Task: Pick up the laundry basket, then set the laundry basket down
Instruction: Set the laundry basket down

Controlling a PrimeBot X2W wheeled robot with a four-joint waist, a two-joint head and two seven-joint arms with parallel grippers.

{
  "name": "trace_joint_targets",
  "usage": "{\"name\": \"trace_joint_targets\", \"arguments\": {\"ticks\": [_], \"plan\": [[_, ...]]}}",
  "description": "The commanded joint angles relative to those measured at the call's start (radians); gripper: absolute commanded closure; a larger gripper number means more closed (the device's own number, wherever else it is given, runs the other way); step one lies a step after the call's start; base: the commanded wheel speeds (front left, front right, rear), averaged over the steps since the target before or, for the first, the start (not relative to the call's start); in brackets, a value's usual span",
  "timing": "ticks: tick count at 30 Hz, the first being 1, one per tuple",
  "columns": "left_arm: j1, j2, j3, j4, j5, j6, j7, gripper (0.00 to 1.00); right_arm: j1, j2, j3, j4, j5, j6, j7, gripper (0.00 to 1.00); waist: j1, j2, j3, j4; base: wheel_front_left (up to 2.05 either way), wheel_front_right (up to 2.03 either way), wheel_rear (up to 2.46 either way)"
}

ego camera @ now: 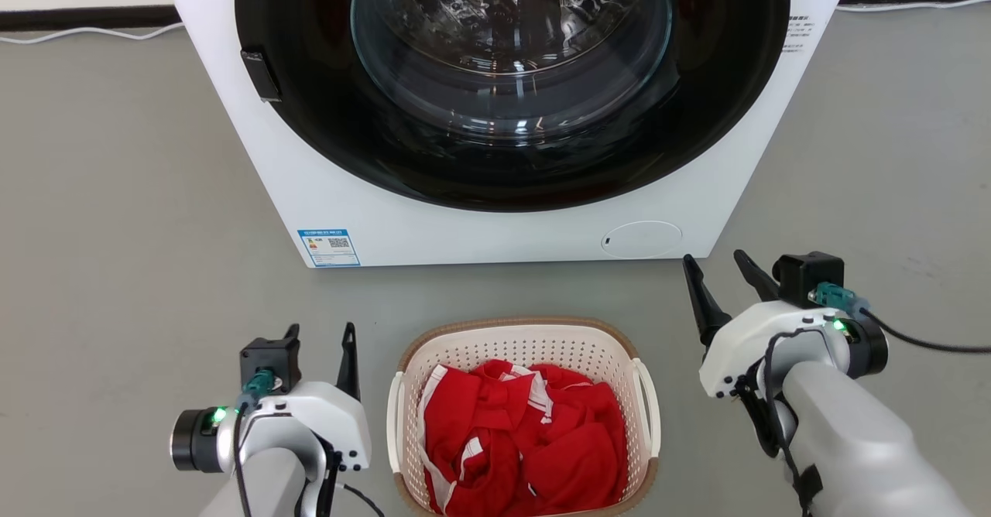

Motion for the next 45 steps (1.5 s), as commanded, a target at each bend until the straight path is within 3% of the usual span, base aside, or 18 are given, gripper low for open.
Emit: {"name": "trace_joint_targets", "arguments": {"ticks": [1,10,19,31,45], "plan": [[0.006,0.029,0.058,-0.045,0.029,0.014,-0.012,0.0,0.042,0.006,-0.022,-0.05,-0.04,-0.004,-0.013,0.0,0.0001,-0.0001,-0.003,-0.001,0.0,0.0,0.0],[0.146,0.008,0.277,-0.291,0.213,0.005,-0.012,0.0,0.211,0.014,-0.224,-0.343,-0.259,-0.004,-0.013,0.0,0.0001,-0.0001,-0.028,-0.006,0.0,0.0,0.0],[0.285,-0.028,0.427,-0.462,0.329,-0.044,-0.012,0.0,0.361,0.018,-0.291,-0.536,-0.332,-0.004,-0.013,0.0,0.0001,-0.0001,-0.056,-0.014,0.0,0.0,0.0],[0.447,-0.062,0.538,-0.58,0.385,-0.093,-0.012,0.0,0.535,0.019,-0.377,-0.684,-0.369,-0.004,-0.014,0.0,0.0001,-0.0001,-0.086,-0.022,0.0,0.0,0.0],[0.553,-0.07,0.547,-0.637,0.387,-0.103,-0.012,0.0,0.642,0.02,-0.426,-0.754,-0.385,-0.004,-0.014,0.0,0.0001,-0.0001,-0.084,-0.035,0.0,0.0,0.0]]}}
